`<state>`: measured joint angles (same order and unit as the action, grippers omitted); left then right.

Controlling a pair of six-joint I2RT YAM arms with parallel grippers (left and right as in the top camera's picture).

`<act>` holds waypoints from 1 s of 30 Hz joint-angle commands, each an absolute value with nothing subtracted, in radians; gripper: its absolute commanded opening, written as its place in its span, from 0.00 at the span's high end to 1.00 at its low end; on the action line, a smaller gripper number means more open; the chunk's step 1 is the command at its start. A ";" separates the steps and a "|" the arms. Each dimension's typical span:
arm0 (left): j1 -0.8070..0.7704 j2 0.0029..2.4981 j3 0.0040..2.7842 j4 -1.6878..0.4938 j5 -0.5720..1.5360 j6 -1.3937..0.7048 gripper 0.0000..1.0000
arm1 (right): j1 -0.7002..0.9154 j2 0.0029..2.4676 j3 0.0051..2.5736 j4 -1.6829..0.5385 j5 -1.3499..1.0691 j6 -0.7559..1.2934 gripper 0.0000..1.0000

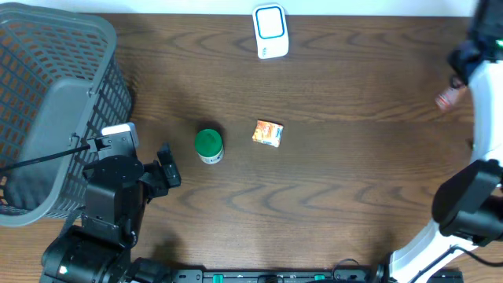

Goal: Scan the item barcode
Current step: 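Carry the TOP bar right and drop it beside the wipes pack, then reach the right gripper to the orange tissue pack and grasp it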

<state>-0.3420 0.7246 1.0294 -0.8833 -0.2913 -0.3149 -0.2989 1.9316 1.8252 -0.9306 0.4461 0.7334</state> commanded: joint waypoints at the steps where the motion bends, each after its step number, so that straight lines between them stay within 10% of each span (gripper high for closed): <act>1: -0.337 0.724 1.045 -0.882 -0.300 -0.319 0.02 | -0.388 1.955 1.791 -0.960 0.451 0.717 0.99; 13: -0.337 0.724 1.045 -0.883 -0.300 -0.319 0.02 | -0.538 1.957 1.563 -0.848 0.385 0.729 0.99; 17: -0.337 0.724 1.045 -0.883 -0.300 -0.319 0.02 | -0.563 1.957 1.502 -0.814 0.384 0.728 0.55; 21: -0.337 0.724 1.045 -0.882 -0.300 -0.319 0.02 | -0.565 1.951 1.515 -0.810 0.382 0.727 0.42; 24: -0.337 0.724 1.045 -0.883 -0.300 -0.319 0.02 | -0.563 1.930 1.539 -0.815 0.339 0.717 0.01; 30: -0.337 0.724 1.045 -0.883 -0.301 -0.319 0.02 | -0.547 1.844 1.602 -0.816 0.022 0.671 0.01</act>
